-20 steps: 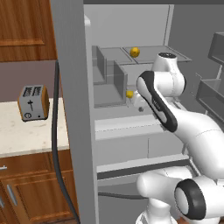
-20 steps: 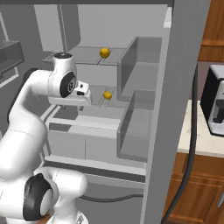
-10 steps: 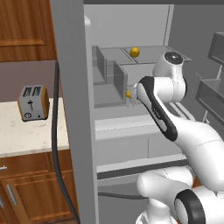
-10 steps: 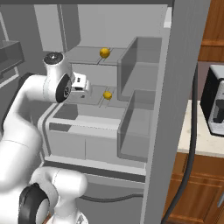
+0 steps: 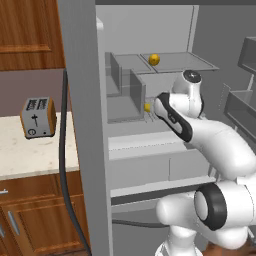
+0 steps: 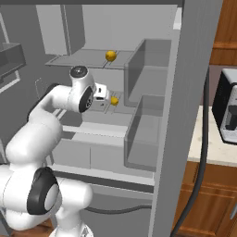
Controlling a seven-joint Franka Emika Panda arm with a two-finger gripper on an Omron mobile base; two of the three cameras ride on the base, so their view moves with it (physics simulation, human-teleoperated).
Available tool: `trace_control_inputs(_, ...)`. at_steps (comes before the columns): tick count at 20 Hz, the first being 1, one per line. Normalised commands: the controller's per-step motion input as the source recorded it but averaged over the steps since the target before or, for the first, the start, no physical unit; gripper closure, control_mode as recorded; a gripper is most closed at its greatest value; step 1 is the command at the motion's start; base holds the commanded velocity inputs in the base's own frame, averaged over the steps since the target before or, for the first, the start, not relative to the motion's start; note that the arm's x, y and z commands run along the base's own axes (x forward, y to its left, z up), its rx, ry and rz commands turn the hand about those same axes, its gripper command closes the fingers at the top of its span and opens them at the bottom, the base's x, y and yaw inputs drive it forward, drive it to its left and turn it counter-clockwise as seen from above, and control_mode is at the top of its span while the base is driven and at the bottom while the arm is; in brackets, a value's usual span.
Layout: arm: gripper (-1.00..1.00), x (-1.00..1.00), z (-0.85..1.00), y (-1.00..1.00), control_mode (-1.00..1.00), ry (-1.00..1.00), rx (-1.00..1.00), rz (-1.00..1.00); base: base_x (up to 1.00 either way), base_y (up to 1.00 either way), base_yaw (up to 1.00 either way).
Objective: Grab the lemons from the fridge, place them in the blender, close the lid, and turn on the blender to create a marinade.
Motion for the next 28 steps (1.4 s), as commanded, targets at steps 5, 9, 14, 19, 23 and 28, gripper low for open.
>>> trace_control_inputs(5, -1.00, 0.65, -0.34, -0.18, -1.00, 0.00, 0.00, 0.00, 0.00, 0.00, 0.00)
trace_control_inputs(9, -1.00, 0.69, -0.14, -0.11, -1.00, 0.00, 0.00, 0.00, 0.00, 0.00, 0.00)
trace_control_inputs(14, -1.00, 0.69, -0.15, -0.02, -1.00, 0.00, 0.00, 0.00, 0.00, 0.00, 0.00)
trace_control_inputs(19, -1.00, 0.61, -0.23, 0.00, -1.00, 0.00, 0.00, 0.00, 0.00, 0.00, 0.00)
trace_control_inputs(23, -1.00, 0.42, -0.23, 0.00, -1.00, 0.00, 0.00, 0.00, 0.00, 0.00, 0.00)
trace_control_inputs(28, -1.00, 0.45, -0.23, 0.00, -1.00, 0.00, 0.00, 0.00, 0.00, 0.00, 0.00)
